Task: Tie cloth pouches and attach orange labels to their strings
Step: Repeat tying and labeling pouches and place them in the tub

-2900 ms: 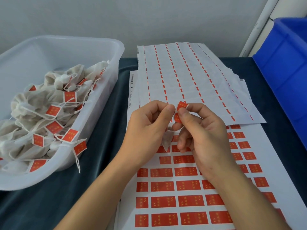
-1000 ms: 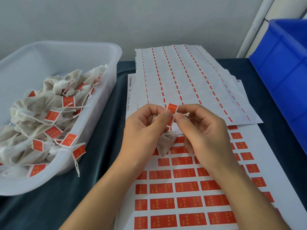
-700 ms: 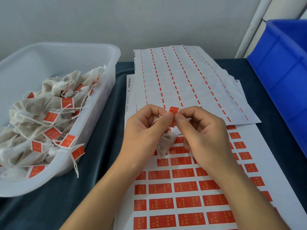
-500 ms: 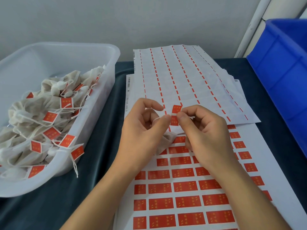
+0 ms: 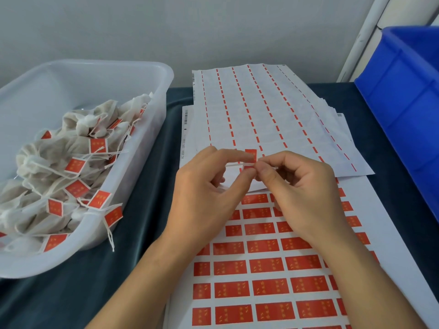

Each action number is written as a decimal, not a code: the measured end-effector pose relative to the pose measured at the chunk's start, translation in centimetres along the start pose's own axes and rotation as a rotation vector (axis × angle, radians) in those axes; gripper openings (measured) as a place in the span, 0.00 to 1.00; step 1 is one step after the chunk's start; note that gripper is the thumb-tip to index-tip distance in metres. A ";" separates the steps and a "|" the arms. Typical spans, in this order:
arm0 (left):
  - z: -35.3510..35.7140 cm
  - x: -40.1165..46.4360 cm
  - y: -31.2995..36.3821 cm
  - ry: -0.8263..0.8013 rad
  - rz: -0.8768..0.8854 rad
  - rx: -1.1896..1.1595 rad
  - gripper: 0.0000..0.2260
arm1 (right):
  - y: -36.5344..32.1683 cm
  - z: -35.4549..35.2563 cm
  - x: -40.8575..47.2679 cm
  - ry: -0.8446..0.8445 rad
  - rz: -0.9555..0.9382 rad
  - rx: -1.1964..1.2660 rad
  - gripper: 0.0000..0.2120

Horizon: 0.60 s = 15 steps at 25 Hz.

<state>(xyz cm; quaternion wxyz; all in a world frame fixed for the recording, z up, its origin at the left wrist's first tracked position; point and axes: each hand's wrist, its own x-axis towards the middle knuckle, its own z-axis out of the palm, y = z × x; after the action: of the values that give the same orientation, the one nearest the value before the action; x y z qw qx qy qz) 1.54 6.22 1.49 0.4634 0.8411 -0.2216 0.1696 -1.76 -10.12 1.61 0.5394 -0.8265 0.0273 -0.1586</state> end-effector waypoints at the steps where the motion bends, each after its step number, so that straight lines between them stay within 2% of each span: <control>1: 0.0 0.0 -0.1 0.004 0.002 0.007 0.08 | -0.1 -0.1 0.0 0.012 -0.010 -0.014 0.04; 5: 0.0 0.0 -0.2 0.013 -0.030 0.012 0.07 | 0.0 -0.2 0.0 0.065 -0.037 -0.031 0.07; 9: -0.2 0.0 -0.3 0.001 -0.083 -0.016 0.06 | 0.1 -0.3 0.1 0.096 -0.050 -0.031 0.04; 15: -0.2 0.0 -0.7 -0.103 -0.211 -0.142 0.03 | -0.1 -0.2 0.1 0.088 -0.053 0.013 0.08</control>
<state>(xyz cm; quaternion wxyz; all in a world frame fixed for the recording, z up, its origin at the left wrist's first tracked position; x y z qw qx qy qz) 1.94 6.73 1.12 0.5252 0.8323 -0.1668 0.0601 -1.74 -10.29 1.83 0.5388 -0.8156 0.0282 -0.2093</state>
